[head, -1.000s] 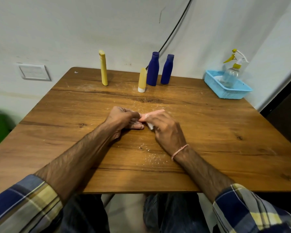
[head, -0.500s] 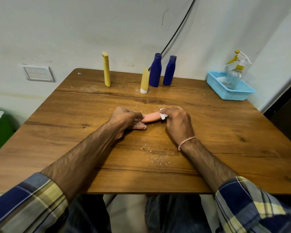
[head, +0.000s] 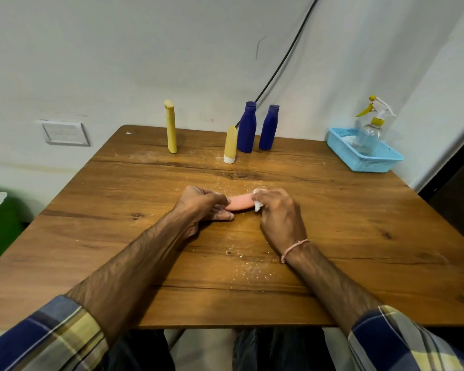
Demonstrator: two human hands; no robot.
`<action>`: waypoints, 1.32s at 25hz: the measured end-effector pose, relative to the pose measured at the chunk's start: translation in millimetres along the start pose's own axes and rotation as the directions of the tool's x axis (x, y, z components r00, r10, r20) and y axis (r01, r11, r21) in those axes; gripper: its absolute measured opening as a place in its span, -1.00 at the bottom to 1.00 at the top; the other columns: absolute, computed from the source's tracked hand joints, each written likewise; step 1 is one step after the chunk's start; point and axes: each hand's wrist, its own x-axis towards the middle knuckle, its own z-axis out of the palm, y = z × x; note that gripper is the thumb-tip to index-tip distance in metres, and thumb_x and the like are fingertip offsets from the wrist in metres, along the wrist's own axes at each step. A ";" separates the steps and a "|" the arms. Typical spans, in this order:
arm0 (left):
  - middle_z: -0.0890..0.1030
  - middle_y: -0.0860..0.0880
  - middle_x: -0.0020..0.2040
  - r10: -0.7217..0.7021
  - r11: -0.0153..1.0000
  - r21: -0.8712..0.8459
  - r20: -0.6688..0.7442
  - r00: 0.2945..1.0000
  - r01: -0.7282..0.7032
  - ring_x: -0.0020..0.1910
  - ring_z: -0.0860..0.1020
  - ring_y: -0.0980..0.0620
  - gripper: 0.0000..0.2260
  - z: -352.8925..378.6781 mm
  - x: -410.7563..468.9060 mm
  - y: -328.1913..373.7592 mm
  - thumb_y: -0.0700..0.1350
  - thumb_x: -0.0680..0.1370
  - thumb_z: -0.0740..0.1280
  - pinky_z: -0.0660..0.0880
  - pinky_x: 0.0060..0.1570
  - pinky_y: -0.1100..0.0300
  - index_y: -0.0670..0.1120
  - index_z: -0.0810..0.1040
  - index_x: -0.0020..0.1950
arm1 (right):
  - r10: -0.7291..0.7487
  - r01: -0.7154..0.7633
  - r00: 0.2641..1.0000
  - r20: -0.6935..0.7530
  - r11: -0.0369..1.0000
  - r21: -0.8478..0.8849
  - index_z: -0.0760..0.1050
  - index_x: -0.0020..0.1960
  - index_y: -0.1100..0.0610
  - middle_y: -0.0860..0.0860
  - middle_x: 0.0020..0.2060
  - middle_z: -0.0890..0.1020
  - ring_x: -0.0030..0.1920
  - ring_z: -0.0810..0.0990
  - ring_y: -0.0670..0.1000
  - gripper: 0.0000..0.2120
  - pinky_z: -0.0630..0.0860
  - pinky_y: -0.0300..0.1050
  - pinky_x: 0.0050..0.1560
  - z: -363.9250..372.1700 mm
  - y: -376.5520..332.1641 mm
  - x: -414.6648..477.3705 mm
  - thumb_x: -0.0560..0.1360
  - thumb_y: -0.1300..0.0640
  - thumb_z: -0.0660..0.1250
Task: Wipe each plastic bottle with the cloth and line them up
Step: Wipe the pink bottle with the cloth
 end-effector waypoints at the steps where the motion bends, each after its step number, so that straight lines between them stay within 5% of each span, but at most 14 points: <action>1: 0.72 -0.27 -0.07 0.012 1.000 -0.004 0.002 1.000 -0.012 -0.21 0.73 -0.12 -0.77 -0.9 0.3 -1.5 -0.33 0.47 0.49 0.70 -0.20 0.08 -0.28 0.61 0.11 | -0.071 0.070 0.997 0.020 0.997 0.042 0.64 0.15 0.15 0.06 0.08 0.69 0.14 0.58 0.02 -0.61 0.46 -0.12 0.29 2.8 -13.3 -6.7 0.42 0.46 0.34; 5: 0.73 -0.24 -0.11 0.122 0.992 -0.020 0.005 0.993 -0.122 -0.26 0.70 -0.05 -0.74 -2.4 -2.2 -6.1 -0.34 0.44 0.52 0.69 -0.26 0.12 -0.25 0.64 0.11 | -0.292 0.288 0.956 -0.024 0.921 0.263 0.65 0.15 0.16 0.05 0.05 0.70 0.11 0.62 0.01 -0.54 0.52 -0.15 0.23 0.4 -29.4 -27.7 0.35 0.52 0.34; 7: 0.74 -0.23 -0.13 0.144 0.987 -0.075 0.007 0.990 -0.143 -0.24 0.73 -0.11 -0.71 -2.9 -4.3 -7.9 -0.34 0.46 0.51 0.70 -0.23 0.07 -0.21 0.60 0.16 | -0.172 0.203 0.977 -0.126 0.930 0.307 0.64 0.15 0.14 0.00 0.08 0.69 0.10 0.62 -0.06 -0.58 0.54 -0.19 0.18 -8.2 -14.6 -23.2 0.39 0.48 0.34; 9: 0.73 -0.24 -0.08 0.169 0.981 -0.089 -0.018 0.985 -0.170 -0.19 0.74 -0.15 -0.67 -3.3 -6.5 -9.0 -0.31 0.47 0.51 0.70 -0.21 0.04 -0.15 0.56 0.19 | 0.166 -0.077 0.965 -0.204 0.920 0.386 0.65 0.13 0.09 -0.08 0.08 0.66 0.03 0.62 -0.14 -0.64 0.58 -0.25 0.05 -14.2 8.6 -15.9 0.45 0.42 0.35; 10: 0.72 -0.24 -0.03 0.203 0.977 -0.060 -0.030 0.979 -0.205 -0.17 0.74 -0.16 -0.66 -4.7 -6.8 -7.7 -0.29 0.47 0.51 0.71 -0.22 0.02 -0.12 0.53 0.20 | 0.380 -0.251 0.904 -0.196 0.843 0.476 0.66 0.10 0.06 -0.10 0.05 0.67 0.03 0.63 -0.14 -0.67 0.60 -0.22 0.04 -14.4 21.8 -12.3 0.46 0.40 0.36; 12: 0.67 -0.21 0.06 0.338 0.938 0.090 -0.038 0.940 -0.334 -0.16 0.74 -0.14 -0.66 -8.2 -5.1 4.4 -0.25 0.48 0.51 0.71 -0.22 -0.01 -0.09 0.50 0.18 | 0.701 -0.441 0.713 -0.033 0.484 0.755 0.68 -0.04 0.00 -0.08 -0.01 0.69 0.10 0.64 -0.04 -0.72 0.60 -0.09 0.10 -12.1 42.2 -5.3 0.47 0.37 0.39; 14: 0.63 -0.16 0.06 0.514 0.815 0.307 0.008 0.858 -0.491 -0.14 0.72 -0.10 -0.70 -11.6 1.3 32.5 -0.20 0.49 0.51 0.70 -0.21 -0.01 -0.12 0.50 0.16 | 0.778 -0.401 0.611 0.148 0.143 0.905 0.67 -0.15 0.02 -0.02 -0.04 0.70 0.13 0.64 0.08 -0.73 0.61 0.04 0.12 -9.8 52.5 -1.2 0.47 0.39 0.39; 15: 0.62 -0.13 0.03 0.578 0.730 0.412 0.054 0.814 -0.546 -0.12 0.71 -0.07 -0.72 -10.8 6.1 50.5 -0.18 0.49 0.51 0.70 -0.21 0.02 -0.14 0.52 0.14 | 0.778 -0.385 0.599 0.187 0.076 0.920 0.67 -0.15 0.04 0.02 -0.03 0.70 0.13 0.64 0.11 -0.74 0.61 0.10 0.11 -9.3 54.9 -1.2 0.48 0.39 0.39; 18: 0.63 -0.09 -0.02 0.642 0.453 0.667 0.217 0.735 -0.592 -0.11 0.68 -0.01 -0.78 5.8 21.9 101.0 -0.13 0.51 0.50 0.68 -0.27 0.14 -0.15 0.57 0.09 | 0.761 -0.378 0.601 0.243 0.004 0.926 0.66 -0.09 0.08 0.09 0.02 0.69 0.12 0.65 0.12 -0.80 0.64 0.08 0.00 -11.0 56.4 -2.3 0.49 0.37 0.39; 21: 0.64 -0.07 0.01 0.563 0.291 0.774 0.337 0.754 -0.563 -0.07 0.67 0.00 -0.81 25.1 41.6 119.1 -0.13 0.52 0.50 0.61 -0.33 0.26 -0.12 0.58 0.08 | 0.728 -0.386 0.613 0.306 -0.063 0.921 0.64 0.01 0.15 0.08 0.00 0.69 0.05 0.67 0.08 -0.85 0.67 0.02 -0.13 -14.5 57.7 -3.3 0.52 0.34 0.37; 28: 0.64 -0.06 0.04 0.543 0.260 0.816 0.318 0.778 -0.515 -0.07 0.64 0.05 -0.76 27.5 58.6 113.2 -0.14 0.51 0.51 0.55 -0.32 0.28 -0.09 0.57 0.14 | 0.684 -0.381 0.629 0.369 -0.143 0.913 0.58 0.15 0.27 0.16 0.04 0.68 0.03 0.68 0.12 -0.82 0.66 0.13 -0.07 -17.2 56.7 -3.2 0.55 0.30 0.35; 33: 0.65 -0.02 0.06 0.533 0.294 0.790 0.333 0.778 -0.539 -0.05 0.63 0.09 -0.69 22.9 53.7 107.0 -0.14 0.49 0.53 0.56 -0.26 0.28 -0.05 0.55 0.18 | 0.666 -0.410 0.666 0.337 -0.051 0.911 0.61 0.09 0.16 0.12 0.06 0.69 0.11 0.67 0.11 -0.82 0.64 0.09 0.02 -12.1 60.8 -7.1 0.49 0.27 0.43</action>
